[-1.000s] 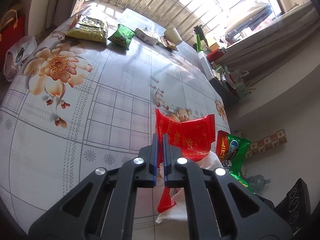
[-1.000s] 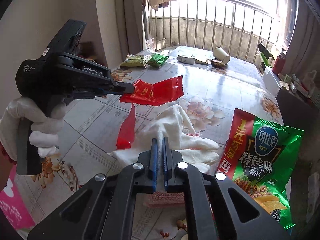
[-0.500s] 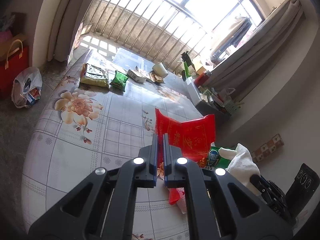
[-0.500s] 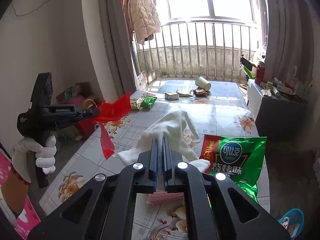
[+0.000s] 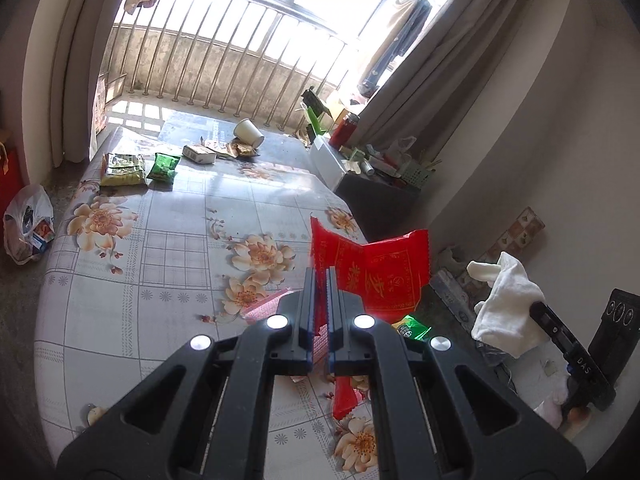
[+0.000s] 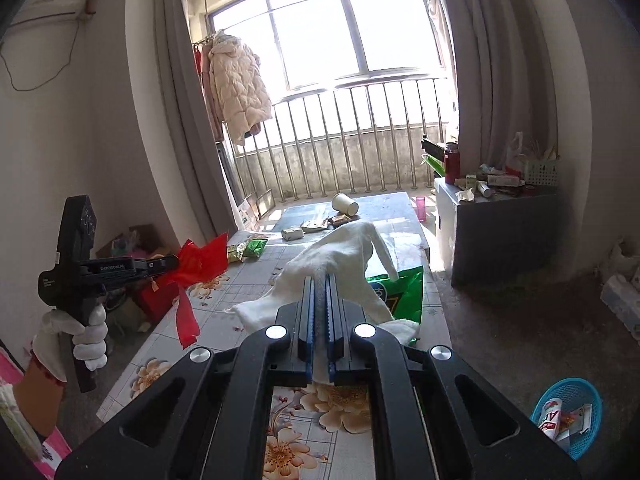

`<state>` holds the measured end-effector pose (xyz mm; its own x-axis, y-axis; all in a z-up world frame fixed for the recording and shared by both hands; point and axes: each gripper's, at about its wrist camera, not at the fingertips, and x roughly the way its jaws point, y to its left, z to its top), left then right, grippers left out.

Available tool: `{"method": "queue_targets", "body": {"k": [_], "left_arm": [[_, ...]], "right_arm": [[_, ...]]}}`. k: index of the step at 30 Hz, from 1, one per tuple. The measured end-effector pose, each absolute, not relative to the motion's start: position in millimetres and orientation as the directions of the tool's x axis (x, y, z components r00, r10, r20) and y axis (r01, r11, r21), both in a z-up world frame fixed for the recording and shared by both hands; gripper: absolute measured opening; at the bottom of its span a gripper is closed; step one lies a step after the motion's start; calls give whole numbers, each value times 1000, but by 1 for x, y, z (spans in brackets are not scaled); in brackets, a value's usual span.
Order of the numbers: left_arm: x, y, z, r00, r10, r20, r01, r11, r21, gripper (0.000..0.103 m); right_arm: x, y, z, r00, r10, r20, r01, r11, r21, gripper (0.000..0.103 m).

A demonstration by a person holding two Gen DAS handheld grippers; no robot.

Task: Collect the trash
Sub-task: 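Carry the red wrapper and white glove to the wastebasket and release both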

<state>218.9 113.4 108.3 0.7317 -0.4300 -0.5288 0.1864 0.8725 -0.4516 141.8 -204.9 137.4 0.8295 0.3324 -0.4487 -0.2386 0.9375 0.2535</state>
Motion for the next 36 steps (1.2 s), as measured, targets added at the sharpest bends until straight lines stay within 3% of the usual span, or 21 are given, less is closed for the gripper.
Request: {"method": "queue_targets", "body": {"k": [9,18,28,36], "left_arm": [[225,-33,116,577,-602,-552,436,798,-416,3],[226,-207,75,365,-650,-666,619,704,-348,3],[233,-371,7,249,-557,-792,712,660,-241,3],[273,-471,-52,194,-480,-856,706,674,-218,4]], "right_arm": [[64,-350,121,882,94,-462,86,932,353,5],[19,-460,52,819,-78,-569,366,834,413,5],[32,-545,-56,714,-50,-698,539,675,503,5],[55,-622,-149,712,60,-699,621,408,669,5]]}}
